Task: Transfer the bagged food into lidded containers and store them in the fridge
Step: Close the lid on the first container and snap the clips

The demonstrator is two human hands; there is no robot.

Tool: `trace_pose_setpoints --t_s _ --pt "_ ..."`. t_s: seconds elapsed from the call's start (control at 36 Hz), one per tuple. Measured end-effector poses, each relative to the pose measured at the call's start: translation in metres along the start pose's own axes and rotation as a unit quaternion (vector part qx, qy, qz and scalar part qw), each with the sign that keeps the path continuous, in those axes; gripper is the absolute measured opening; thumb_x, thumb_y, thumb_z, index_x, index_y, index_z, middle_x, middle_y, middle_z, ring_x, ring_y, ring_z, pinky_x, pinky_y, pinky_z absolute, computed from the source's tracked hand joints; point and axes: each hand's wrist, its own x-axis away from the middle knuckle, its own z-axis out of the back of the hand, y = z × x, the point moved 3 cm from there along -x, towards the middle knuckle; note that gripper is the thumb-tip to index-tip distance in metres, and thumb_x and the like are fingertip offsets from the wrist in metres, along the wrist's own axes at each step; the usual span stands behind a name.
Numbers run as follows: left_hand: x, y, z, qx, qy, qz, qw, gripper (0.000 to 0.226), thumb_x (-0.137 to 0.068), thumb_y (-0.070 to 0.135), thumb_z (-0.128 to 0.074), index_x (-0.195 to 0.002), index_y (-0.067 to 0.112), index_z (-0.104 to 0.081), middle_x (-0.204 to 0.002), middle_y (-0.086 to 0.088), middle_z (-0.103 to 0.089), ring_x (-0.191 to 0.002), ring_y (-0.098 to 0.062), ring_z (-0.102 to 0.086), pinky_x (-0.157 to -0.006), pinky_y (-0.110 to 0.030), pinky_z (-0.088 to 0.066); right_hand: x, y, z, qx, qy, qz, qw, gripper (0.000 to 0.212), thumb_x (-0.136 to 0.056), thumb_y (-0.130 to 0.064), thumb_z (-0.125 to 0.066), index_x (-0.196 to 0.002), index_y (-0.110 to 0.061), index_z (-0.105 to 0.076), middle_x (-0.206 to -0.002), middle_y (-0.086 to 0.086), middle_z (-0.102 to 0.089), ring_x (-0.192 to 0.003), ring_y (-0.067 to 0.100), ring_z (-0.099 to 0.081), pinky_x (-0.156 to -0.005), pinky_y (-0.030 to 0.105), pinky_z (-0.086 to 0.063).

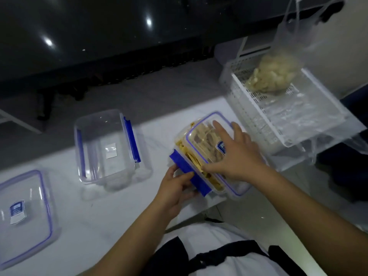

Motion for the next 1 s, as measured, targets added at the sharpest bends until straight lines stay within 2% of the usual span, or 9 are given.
trace_pose_setpoints --t_s 0.11,0.28,0.47,0.61,0.69,0.75,0.86,1.0 --pt "-0.004 0.001 0.011 0.003 -0.004 -0.002 1.000 0.030 -0.097 0.002 -0.057 -0.125 0.013 -0.062 -0.113 -0.022 -0.072 -0.105 -0.035 -0.071 -0.088 -0.053 -0.059 -0.014 -0.015 -0.019 0.062 -0.018 -0.007 0.998 0.127 -0.051 -0.086 -0.054 -0.148 -0.050 0.019 -0.165 0.010 0.010 -0.146 0.045 -0.011 -0.114 0.062 -0.021" --pt "-0.010 -0.001 0.014 -0.009 -0.019 -0.003 1.000 0.030 -0.097 0.000 -0.055 -0.124 0.011 -0.061 -0.108 -0.015 -0.076 -0.097 -0.030 -0.074 -0.071 -0.041 -0.062 0.005 -0.011 -0.036 0.108 0.003 -0.020 0.994 0.127 -0.049 -0.089 -0.046 -0.147 -0.048 0.024 -0.164 0.012 0.012 -0.145 0.045 -0.011 -0.113 0.060 -0.021" --pt "-0.011 0.002 0.016 -0.019 -0.036 -0.001 0.999 0.029 -0.099 0.002 -0.053 -0.125 0.016 -0.058 -0.105 -0.012 -0.077 -0.094 -0.028 -0.075 -0.071 -0.041 -0.062 0.004 -0.012 -0.040 0.120 0.003 -0.030 0.992 0.128 -0.049 -0.090 -0.046 -0.146 -0.048 0.026 -0.165 0.012 0.011 -0.146 0.045 -0.010 -0.113 0.062 -0.020" --pt "-0.011 0.009 0.014 -0.029 -0.019 -0.001 0.999 0.031 -0.101 0.005 -0.054 -0.128 0.018 -0.056 -0.111 -0.014 -0.074 -0.094 -0.027 -0.075 -0.070 -0.042 -0.063 -0.022 -0.031 -0.037 0.108 0.003 -0.046 0.993 0.127 -0.044 -0.092 -0.041 -0.147 -0.048 0.019 -0.165 0.013 0.008 -0.144 0.048 -0.011 -0.112 0.064 -0.019" --pt "-0.013 0.015 0.016 -0.038 -0.012 -0.008 0.999 0.032 -0.100 0.003 -0.053 -0.127 0.019 -0.058 -0.107 -0.015 -0.075 -0.091 -0.025 -0.076 -0.073 -0.045 -0.063 -0.019 -0.029 -0.039 0.113 0.013 -0.039 0.993 0.125 -0.046 -0.092 -0.040 -0.146 -0.048 0.021 -0.165 0.013 0.007 -0.144 0.048 -0.012 -0.112 0.063 -0.020" --pt "-0.012 0.016 0.017 -0.041 -0.010 -0.007 0.999 0.031 -0.099 0.003 -0.054 -0.125 0.019 -0.059 -0.105 -0.015 -0.076 -0.091 -0.026 -0.076 -0.073 -0.046 -0.063 -0.010 -0.022 -0.042 0.115 0.014 -0.035 0.993 0.126 -0.047 -0.093 -0.041 -0.146 -0.048 0.024 -0.165 0.013 0.008 -0.144 0.047 -0.011 -0.112 0.062 -0.019" --pt "-0.012 0.019 0.019 -0.030 -0.016 0.002 0.999 0.030 -0.100 0.002 -0.054 -0.123 0.021 -0.058 -0.105 -0.013 -0.077 -0.092 -0.028 -0.076 -0.062 -0.038 -0.062 0.006 -0.010 -0.042 0.102 0.016 -0.035 0.994 0.128 -0.049 -0.089 -0.049 -0.147 -0.050 0.024 -0.165 0.012 0.010 -0.147 0.044 -0.008 -0.114 0.061 -0.018" --pt "-0.010 0.024 0.018 -0.031 -0.032 0.007 0.999 0.030 -0.099 0.003 -0.055 -0.122 0.022 -0.058 -0.110 -0.015 -0.075 -0.094 -0.030 -0.076 -0.066 -0.042 -0.062 0.004 -0.014 -0.032 0.038 0.049 -0.052 0.997 0.124 -0.048 -0.086 -0.052 -0.147 -0.054 0.016 -0.165 0.009 0.005 -0.147 0.041 -0.012 -0.113 0.059 -0.022"
